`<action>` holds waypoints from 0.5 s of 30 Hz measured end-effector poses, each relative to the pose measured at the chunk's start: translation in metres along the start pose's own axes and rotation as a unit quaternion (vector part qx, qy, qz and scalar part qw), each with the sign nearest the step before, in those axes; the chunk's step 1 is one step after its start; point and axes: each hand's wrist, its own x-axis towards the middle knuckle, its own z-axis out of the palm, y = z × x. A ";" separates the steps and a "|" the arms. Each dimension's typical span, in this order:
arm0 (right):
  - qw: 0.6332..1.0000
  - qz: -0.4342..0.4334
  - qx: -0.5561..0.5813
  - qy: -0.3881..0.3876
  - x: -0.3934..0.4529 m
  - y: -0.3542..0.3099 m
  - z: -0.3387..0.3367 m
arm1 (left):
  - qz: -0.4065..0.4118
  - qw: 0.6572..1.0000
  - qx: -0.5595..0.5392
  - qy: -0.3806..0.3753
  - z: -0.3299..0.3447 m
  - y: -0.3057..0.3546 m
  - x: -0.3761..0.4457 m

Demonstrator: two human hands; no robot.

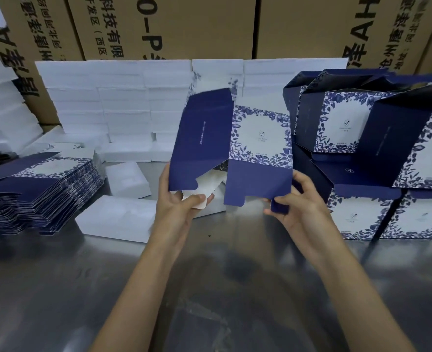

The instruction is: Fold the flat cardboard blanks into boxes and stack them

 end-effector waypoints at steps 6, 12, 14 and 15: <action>0.998 0.053 -0.038 -0.003 0.004 0.001 0.001 | 0.154 0.946 0.284 0.011 0.009 -0.001 -0.008; 0.988 0.099 0.111 -0.036 -0.003 -0.005 0.000 | 0.249 0.802 0.542 -0.034 0.013 -0.014 -0.028; 0.990 0.108 0.093 0.020 -0.002 -0.002 -0.002 | 0.254 0.791 0.553 -0.059 0.013 -0.016 -0.027; 0.990 0.115 0.066 0.052 0.001 0.000 -0.005 | 0.238 0.793 0.556 -0.071 0.012 -0.017 -0.025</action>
